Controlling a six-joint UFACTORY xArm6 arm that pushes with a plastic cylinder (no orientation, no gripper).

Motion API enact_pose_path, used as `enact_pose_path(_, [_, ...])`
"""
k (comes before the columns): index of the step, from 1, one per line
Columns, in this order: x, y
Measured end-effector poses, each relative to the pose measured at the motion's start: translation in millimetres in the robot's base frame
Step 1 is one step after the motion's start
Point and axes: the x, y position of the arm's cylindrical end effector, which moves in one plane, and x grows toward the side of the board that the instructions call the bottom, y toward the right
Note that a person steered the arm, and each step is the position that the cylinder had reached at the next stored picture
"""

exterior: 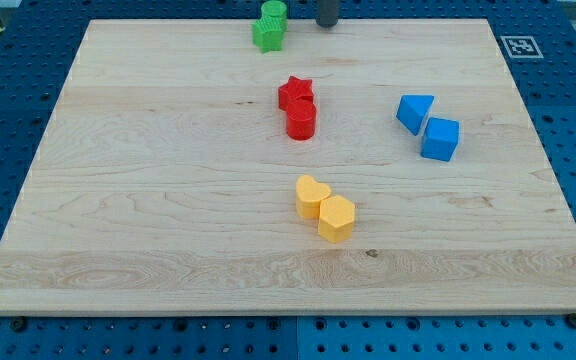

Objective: Slide the green circle a bit left

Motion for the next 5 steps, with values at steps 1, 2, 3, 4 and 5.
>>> enact_pose_path(1, [0,-24])
enact_pose_path(2, [0,-42])
enact_pose_path(3, [0,-49])
enact_pose_path(4, [0,-56])
enact_pose_path(5, [0,-56])
